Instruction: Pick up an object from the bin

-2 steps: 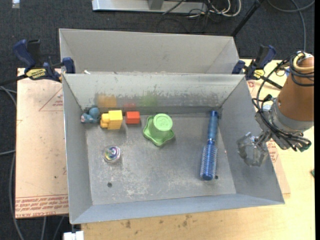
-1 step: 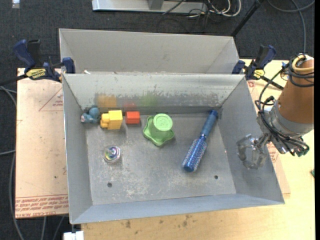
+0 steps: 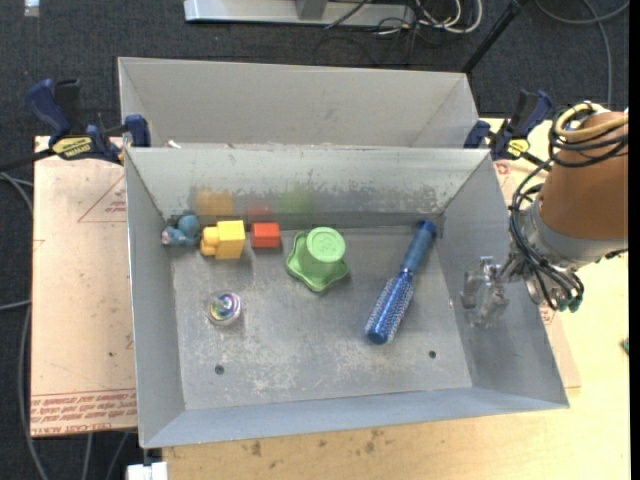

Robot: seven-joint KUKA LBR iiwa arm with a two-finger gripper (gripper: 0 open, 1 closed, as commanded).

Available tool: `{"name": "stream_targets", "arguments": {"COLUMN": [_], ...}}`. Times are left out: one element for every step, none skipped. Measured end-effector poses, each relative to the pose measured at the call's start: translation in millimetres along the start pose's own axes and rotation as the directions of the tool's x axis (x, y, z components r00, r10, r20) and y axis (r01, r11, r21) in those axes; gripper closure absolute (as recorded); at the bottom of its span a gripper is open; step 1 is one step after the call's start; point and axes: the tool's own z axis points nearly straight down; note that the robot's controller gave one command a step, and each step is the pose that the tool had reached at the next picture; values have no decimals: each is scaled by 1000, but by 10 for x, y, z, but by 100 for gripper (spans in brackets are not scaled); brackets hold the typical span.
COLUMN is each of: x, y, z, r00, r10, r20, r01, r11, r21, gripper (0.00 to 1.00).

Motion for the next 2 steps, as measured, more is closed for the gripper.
{"name": "stream_targets", "arguments": {"x": [-504,-484], "y": [-4,-125], "z": [-312,142], "r00": [956,852], "r10": [-293,-523], "r20": [5,-3], "r01": [293,523], "r11": [956,852], "r21": [4,-1], "gripper": [100,100]}}
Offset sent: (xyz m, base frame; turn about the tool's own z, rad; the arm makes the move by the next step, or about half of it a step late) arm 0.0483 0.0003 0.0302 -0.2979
